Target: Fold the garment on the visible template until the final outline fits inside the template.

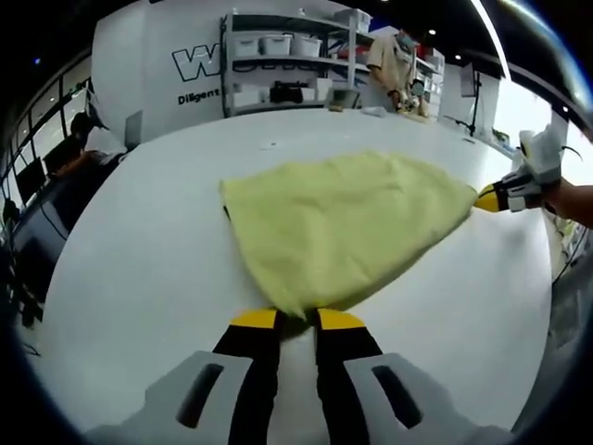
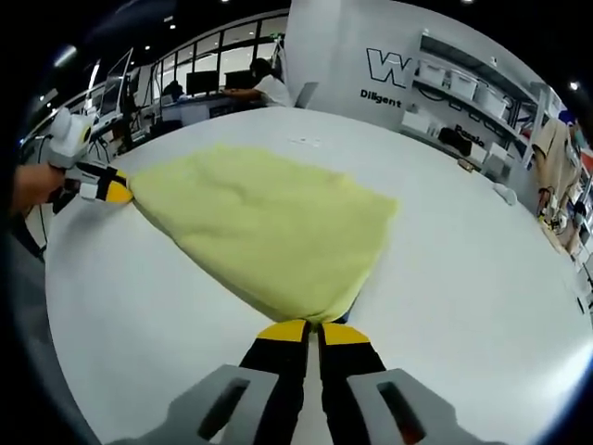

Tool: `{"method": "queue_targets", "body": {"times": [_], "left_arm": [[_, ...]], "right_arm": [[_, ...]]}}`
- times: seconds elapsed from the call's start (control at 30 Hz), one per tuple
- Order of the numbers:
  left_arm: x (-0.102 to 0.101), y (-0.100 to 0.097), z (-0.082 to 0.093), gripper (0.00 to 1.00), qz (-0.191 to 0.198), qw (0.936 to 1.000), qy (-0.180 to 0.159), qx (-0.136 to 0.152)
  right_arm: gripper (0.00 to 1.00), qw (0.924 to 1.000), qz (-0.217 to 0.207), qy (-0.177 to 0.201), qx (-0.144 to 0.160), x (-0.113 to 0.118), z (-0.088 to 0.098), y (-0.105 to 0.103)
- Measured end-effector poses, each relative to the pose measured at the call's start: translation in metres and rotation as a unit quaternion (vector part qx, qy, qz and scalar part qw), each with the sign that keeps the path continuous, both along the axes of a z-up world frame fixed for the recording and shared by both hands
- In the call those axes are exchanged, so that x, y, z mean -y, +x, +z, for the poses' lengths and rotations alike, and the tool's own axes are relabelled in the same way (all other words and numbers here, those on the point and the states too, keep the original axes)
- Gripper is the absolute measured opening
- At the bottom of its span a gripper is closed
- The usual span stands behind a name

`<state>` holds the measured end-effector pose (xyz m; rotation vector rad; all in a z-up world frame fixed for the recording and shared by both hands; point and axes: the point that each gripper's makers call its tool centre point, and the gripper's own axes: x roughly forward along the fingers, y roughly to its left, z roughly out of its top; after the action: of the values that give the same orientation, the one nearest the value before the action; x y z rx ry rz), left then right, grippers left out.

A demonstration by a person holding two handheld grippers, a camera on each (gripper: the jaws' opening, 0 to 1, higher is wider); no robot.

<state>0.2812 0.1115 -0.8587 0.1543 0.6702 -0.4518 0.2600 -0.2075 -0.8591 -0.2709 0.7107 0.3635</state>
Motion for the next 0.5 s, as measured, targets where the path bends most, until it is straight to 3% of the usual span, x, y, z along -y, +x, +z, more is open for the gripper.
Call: {"method": "queue_targets", "body": {"times": [0.17,0.5], "left_arm": [[-0.0012,-0.0002,-0.0007,0.00,-0.003,1.0000,0.005,-0.001],[-0.0017,-0.0012,-0.0011,0.00,-0.013,0.9998,0.015,-0.002]], "right_arm": [[0.00,1.0000,0.001,-0.001,-0.001,0.0002,0.0002,0.0002],[0.00,0.9999,-0.006,0.006,-0.007,0.0062,-0.0009,-0.0028]]}}
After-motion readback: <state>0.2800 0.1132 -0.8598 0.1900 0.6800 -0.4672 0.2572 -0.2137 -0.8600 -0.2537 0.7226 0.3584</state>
